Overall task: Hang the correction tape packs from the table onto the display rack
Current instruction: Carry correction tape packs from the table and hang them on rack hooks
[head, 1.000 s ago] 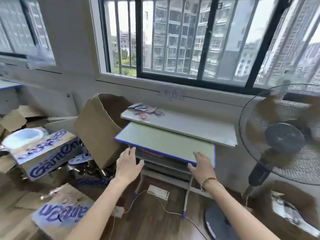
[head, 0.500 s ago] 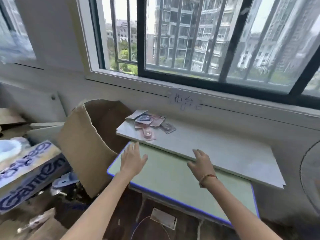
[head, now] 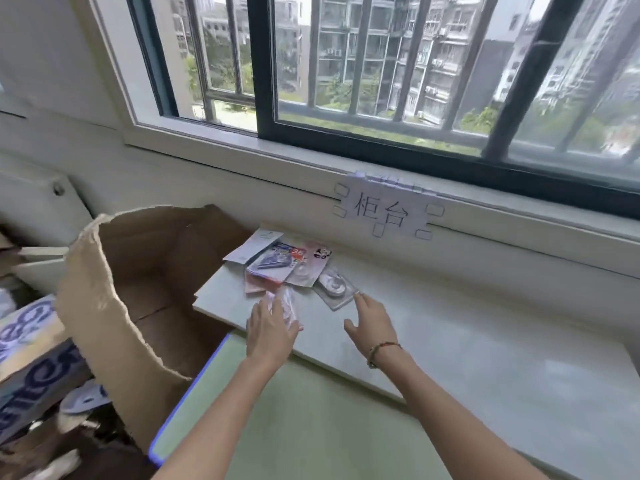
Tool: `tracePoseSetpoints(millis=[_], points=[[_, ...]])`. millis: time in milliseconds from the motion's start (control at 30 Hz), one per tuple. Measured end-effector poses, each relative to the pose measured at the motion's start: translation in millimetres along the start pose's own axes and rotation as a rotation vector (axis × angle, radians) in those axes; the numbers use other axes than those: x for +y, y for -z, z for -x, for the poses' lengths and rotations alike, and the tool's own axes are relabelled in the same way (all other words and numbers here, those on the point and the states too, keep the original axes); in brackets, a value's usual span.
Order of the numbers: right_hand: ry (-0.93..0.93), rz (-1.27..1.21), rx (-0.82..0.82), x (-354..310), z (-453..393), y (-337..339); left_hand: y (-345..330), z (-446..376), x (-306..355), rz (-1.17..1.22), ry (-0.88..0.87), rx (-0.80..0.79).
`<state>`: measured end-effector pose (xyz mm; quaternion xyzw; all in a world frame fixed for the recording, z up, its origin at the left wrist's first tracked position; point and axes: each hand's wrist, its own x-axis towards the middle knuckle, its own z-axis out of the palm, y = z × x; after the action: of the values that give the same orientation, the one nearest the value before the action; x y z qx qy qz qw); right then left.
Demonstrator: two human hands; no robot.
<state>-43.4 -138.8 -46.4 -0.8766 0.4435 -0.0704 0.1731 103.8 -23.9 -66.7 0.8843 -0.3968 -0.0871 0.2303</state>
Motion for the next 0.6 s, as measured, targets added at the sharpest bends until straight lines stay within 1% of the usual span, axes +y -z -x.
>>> tracePoseSetpoints(millis=[167, 333, 433, 600], points=[[0.0, -0.033, 0.018, 3, -58, -13, -24, -42, 9, -0.001, 0.046, 0.025], [0.012, -0.04, 0.046, 7, -89, -27, -40, -61, 6, -0.036, 0.103, 0.111], [0.037, -0.065, 0.028, 9, -104, -34, -45, -69, 7, -0.063, 0.131, 0.138], [0.066, -0.038, -0.037, 4, -118, -52, -52, -74, 3, -0.126, 0.174, 0.12]])
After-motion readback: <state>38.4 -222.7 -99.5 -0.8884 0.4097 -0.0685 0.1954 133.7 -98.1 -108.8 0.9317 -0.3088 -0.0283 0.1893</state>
